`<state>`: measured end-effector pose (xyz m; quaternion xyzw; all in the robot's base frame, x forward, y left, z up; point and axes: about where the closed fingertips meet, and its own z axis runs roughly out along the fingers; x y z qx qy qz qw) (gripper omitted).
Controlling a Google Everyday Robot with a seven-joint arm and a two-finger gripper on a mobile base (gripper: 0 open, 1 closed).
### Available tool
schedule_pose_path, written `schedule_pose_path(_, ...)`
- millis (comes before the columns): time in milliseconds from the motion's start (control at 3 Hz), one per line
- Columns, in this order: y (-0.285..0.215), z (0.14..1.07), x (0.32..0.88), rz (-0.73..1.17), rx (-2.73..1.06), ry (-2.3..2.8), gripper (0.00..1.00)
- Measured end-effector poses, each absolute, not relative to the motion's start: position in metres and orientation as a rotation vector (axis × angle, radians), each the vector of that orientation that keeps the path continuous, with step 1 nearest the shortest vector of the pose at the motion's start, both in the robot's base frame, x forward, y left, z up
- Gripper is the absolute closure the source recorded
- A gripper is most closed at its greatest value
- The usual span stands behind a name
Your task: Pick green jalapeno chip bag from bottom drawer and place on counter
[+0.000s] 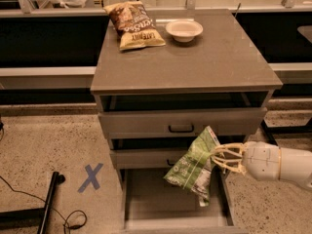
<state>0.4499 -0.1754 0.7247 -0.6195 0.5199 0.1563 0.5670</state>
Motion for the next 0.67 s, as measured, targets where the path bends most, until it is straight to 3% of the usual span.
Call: schedule_pose_path(667,-0.170,0.750,0.477,0.384,-1.454,1.211,1.00)
